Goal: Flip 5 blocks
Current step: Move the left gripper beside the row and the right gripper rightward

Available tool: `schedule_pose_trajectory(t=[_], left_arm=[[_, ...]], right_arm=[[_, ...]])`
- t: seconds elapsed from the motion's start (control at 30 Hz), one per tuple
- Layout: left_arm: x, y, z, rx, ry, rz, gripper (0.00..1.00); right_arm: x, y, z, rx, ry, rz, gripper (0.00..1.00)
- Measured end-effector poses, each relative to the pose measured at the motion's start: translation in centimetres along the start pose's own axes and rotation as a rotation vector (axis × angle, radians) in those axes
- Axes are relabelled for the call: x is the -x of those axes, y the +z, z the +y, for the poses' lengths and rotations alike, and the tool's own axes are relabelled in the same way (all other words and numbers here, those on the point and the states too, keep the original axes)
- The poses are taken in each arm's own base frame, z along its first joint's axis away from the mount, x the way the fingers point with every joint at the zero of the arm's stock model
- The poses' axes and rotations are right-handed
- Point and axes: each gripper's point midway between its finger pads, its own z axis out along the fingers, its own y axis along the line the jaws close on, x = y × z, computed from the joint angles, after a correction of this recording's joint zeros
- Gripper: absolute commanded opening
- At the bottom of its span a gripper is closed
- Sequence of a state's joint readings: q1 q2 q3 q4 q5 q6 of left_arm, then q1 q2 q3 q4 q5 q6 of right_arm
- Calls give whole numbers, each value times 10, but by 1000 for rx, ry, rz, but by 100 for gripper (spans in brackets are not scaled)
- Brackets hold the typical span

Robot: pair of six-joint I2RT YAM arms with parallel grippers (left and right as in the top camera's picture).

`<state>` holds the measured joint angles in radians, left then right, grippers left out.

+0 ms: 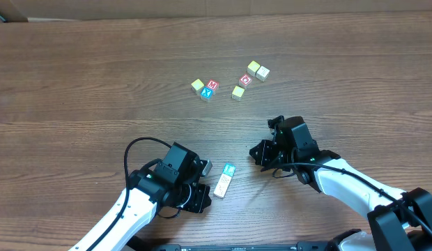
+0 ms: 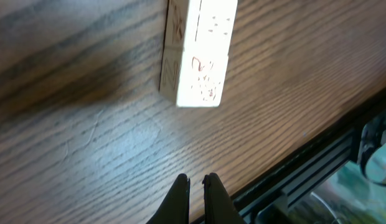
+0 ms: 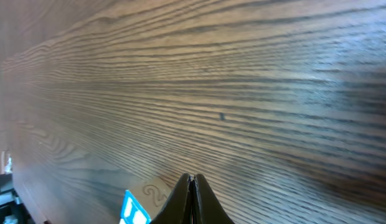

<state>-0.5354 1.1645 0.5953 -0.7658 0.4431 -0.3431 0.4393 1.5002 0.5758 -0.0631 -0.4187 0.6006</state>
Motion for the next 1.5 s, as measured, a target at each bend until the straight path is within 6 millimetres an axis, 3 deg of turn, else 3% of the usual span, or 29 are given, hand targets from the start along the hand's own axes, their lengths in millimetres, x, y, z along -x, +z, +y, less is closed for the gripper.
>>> schedule_pose_trajectory(t=[0.37,0.6,0.87,1.5], left_arm=[[-2,20,5,-5,-64,78,5],[-3,22,4,-16,-73,95,4],[-4,23,3,-22,-75,97,5],[-18,30,10,-16,-110,131,4]], right_arm=[[5,0,7,32,-15,-18,4],[12,2,12,53,-16,-44,4],[7,17,-1,34,26,-15,4],[12,17,3,50,31,-30,4]])
